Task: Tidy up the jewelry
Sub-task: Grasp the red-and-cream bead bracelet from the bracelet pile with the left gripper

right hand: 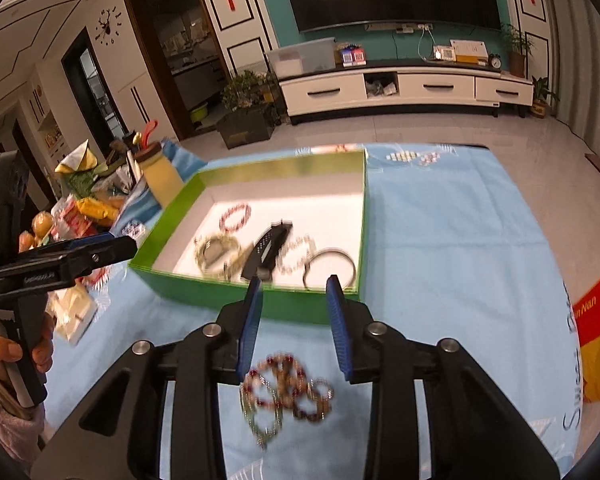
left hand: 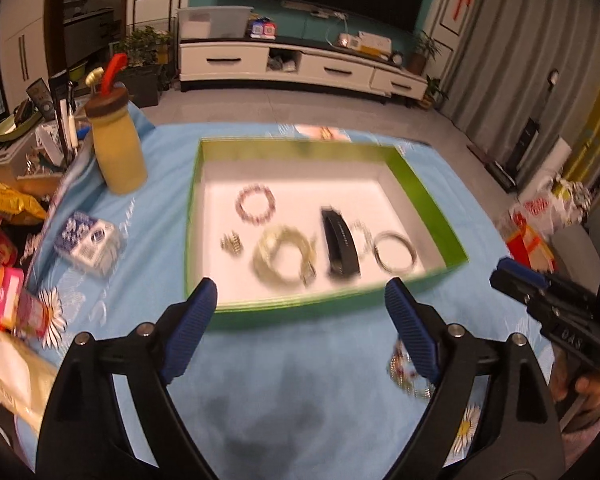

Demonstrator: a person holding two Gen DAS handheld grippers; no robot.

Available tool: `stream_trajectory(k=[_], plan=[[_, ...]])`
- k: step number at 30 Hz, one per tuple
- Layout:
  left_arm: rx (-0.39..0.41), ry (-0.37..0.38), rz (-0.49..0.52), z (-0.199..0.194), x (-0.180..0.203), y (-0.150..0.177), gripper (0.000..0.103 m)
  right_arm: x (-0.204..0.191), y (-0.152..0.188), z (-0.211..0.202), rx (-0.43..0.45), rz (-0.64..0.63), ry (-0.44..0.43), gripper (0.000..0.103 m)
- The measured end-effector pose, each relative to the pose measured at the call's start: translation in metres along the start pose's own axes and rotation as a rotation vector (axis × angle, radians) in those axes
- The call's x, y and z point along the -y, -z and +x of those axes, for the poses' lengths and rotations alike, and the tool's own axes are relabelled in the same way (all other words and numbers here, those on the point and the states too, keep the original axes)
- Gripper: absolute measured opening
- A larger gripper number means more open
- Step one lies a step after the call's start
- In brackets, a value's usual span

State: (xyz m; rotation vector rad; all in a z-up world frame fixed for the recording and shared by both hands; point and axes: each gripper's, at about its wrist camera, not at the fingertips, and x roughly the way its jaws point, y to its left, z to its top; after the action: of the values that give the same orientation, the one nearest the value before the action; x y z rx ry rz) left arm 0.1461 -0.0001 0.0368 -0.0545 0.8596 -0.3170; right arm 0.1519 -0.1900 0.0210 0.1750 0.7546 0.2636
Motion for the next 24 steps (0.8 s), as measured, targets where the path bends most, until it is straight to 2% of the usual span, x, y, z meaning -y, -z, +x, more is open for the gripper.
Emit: stream_trajectory(k=[7, 16, 19, 21, 24], plan=[[-0.068, 0.046, 0.021, 0.004, 0.014, 0.047, 0.087, 0.005, 0.042, -0.009, -0.061, 0.020, 0.002, 0.033], [-0.116, 0.120, -0.008, 0.018, 0.019, 0.084, 0.085, 0.012, 0.080, -0.004, -0.135, 0.007, -0.012, 0.033], [-0.134, 0.121, 0.027, 0.027, 0.028, 0.088, 0.080, 0.017, 0.083, 0.002, -0.141, 0.034, -0.019, 0.033], [-0.150, 0.131, 0.044, 0.035, 0.034, 0.089, 0.072, 0.020, 0.085, 0.005, -0.137, 0.051, -0.027, 0.033], [-0.169, 0.147, 0.061, 0.046, 0.043, 0.088, 0.065, 0.023, 0.086, 0.010, -0.137, 0.059, -0.029, 0.033]])
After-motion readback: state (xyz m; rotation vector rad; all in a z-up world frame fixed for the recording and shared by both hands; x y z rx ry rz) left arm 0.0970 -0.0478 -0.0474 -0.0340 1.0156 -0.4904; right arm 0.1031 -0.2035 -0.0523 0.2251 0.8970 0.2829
